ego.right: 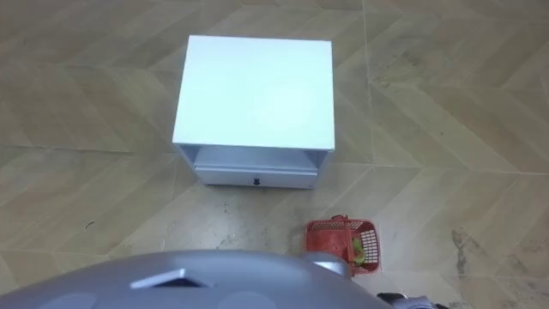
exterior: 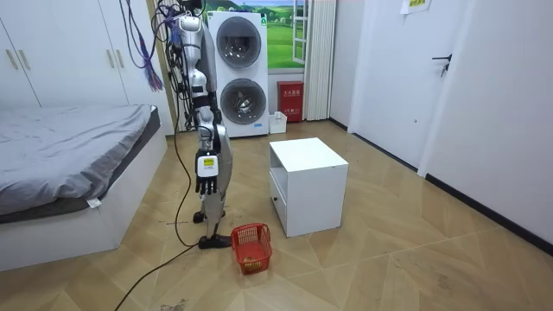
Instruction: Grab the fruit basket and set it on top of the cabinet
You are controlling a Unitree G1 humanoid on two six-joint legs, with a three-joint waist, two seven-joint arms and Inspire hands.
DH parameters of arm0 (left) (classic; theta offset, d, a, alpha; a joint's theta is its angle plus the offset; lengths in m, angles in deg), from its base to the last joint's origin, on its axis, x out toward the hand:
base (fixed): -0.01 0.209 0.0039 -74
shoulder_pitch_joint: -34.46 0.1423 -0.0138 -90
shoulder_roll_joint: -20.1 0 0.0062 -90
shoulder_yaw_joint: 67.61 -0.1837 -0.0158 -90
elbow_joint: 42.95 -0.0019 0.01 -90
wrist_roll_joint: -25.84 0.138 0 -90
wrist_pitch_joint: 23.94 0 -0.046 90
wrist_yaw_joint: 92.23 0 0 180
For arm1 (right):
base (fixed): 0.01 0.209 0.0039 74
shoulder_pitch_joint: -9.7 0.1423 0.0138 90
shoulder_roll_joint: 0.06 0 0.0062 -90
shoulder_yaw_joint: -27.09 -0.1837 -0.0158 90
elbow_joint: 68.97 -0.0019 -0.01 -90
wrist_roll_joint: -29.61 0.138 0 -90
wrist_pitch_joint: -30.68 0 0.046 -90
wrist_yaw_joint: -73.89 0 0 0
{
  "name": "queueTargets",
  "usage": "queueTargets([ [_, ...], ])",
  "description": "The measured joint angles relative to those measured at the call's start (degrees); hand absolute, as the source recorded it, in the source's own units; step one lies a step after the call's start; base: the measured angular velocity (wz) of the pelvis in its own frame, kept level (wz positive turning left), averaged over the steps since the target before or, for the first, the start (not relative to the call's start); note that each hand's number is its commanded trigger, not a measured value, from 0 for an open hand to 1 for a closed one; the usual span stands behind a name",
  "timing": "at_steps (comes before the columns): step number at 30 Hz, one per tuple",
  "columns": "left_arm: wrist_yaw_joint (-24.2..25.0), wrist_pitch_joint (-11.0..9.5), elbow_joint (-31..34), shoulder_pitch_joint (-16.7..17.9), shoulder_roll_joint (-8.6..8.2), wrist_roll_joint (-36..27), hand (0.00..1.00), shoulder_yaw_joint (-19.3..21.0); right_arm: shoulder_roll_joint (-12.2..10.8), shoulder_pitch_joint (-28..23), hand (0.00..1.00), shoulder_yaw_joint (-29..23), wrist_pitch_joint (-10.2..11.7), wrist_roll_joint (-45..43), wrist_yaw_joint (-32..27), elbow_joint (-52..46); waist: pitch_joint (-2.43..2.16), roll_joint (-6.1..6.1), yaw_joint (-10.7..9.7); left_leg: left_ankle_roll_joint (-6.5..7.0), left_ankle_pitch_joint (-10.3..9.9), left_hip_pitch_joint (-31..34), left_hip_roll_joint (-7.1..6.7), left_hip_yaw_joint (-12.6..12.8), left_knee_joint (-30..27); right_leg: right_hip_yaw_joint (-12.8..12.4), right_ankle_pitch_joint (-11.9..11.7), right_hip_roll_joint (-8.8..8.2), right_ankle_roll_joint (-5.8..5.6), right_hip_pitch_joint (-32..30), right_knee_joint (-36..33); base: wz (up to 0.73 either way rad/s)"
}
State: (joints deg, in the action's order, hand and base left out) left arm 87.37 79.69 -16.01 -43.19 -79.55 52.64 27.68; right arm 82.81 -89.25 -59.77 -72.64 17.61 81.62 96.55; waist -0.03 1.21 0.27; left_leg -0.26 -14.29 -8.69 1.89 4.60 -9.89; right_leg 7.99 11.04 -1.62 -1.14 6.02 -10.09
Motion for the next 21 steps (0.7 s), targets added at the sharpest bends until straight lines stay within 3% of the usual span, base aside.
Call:
queueTargets([
  [21,0.84,-0.11,-0.05,0.62,-0.27,-0.18,0.0,-0.03,-0.03,1.0,0.0,0.0,0.03,-0.1,-0.87,-2.33,0.15,0.41,0.1,0.0,0.0,-0.02,-0.36,-0.04,0.03,-0.17,0.29,-0.34,-0.28,0.03,0.12,0.0],
])
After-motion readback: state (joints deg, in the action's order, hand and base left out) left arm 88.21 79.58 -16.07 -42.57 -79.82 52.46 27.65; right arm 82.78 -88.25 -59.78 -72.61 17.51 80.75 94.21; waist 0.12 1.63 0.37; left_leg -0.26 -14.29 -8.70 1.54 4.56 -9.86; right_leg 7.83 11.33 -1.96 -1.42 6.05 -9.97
